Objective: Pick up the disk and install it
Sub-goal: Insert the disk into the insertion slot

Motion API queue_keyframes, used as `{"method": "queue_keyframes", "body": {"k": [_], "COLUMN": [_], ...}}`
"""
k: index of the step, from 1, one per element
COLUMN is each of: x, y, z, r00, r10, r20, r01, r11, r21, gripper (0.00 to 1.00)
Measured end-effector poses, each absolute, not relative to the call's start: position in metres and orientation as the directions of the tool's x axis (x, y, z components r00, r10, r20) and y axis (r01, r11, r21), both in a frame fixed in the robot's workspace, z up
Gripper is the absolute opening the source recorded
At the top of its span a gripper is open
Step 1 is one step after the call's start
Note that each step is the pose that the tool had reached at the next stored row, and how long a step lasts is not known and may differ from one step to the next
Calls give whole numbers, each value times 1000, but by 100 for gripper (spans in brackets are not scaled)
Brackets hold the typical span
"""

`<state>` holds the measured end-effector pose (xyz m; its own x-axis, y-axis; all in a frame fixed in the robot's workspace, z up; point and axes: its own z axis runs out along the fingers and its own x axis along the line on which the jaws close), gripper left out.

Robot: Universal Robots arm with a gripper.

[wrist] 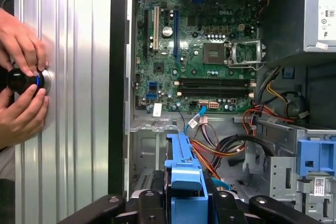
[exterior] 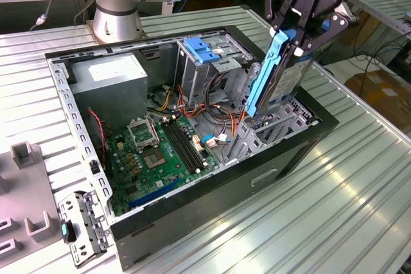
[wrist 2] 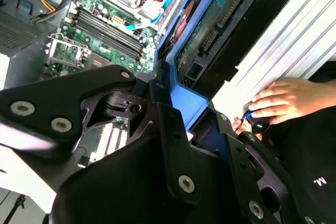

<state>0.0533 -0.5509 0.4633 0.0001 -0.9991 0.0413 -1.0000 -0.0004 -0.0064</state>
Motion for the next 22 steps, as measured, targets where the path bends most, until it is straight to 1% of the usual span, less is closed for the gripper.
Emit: {"method": "queue_keyframes", "body": {"k": [7, 10, 22], "x": [55, 56, 57], "y": [-556, -558, -559], "z": [454, 450, 441], "r00": [-2, -37, -38], "r10": [-1000, -999, -999], "r20": [24, 24, 24], "r01": [-1000, -999, -999], "r11": [2, 37, 38], "r21": [-6, -6, -4], "gripper": [37, 37, 37]}}
